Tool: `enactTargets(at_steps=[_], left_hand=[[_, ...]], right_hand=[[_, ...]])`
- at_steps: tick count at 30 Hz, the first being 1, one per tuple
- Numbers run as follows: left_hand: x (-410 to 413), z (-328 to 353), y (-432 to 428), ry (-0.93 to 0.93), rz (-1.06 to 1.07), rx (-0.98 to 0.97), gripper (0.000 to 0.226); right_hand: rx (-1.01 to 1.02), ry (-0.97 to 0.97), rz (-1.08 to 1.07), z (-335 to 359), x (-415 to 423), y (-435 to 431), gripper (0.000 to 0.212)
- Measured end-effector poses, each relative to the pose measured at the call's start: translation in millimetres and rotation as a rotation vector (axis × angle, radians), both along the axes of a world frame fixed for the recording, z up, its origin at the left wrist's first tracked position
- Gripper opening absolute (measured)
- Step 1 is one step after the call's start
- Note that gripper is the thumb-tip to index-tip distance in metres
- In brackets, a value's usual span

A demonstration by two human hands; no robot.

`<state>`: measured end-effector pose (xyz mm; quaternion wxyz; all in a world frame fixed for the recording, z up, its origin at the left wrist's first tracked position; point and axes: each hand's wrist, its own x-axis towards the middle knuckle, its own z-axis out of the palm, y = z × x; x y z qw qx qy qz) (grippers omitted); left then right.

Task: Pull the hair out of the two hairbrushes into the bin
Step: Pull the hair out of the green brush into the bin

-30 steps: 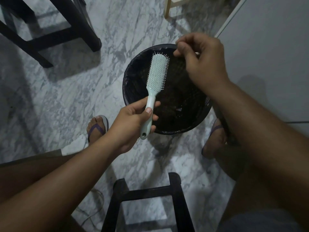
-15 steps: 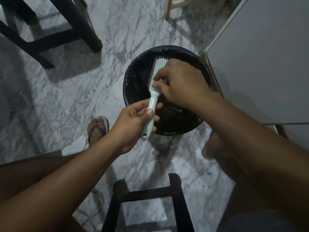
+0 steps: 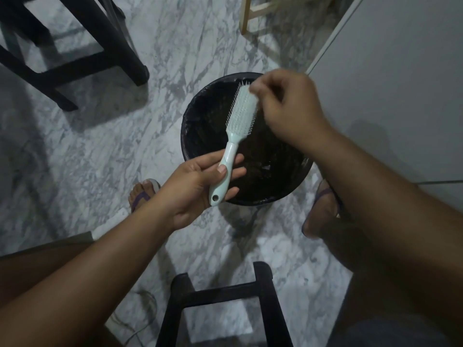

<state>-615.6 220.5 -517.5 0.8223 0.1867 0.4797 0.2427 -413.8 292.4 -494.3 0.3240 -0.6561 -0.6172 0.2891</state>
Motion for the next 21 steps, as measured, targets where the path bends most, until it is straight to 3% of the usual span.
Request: enactTargets(at_steps=[5, 11, 15, 18, 21], left_hand=[[-2, -4, -4, 0.015, 0.016, -0.023, 0.04], [2, -1, -1, 0.024, 0.036, 0.056, 0.041], [4, 0, -5, 0.091, 0.007, 0.173, 0.041], [1, -1, -6, 0.134, -0.034, 0.246, 0.043], [-2, -3, -6, 0.123, -0.066, 0.253, 0.043]], right_hand=[[0.07, 0.066, -0.069, 2, 19, 7, 0.02], [0.011, -0.197, 0.24, -5, -5, -14, 0.015], [-0.031, -0.324, 0.218, 2, -10, -10, 0.024], [-0.026, -0.391, 0.21, 4, -13, -10, 0.019], [-0.019, -0.34, 0.219, -7, -16, -12, 0.014]])
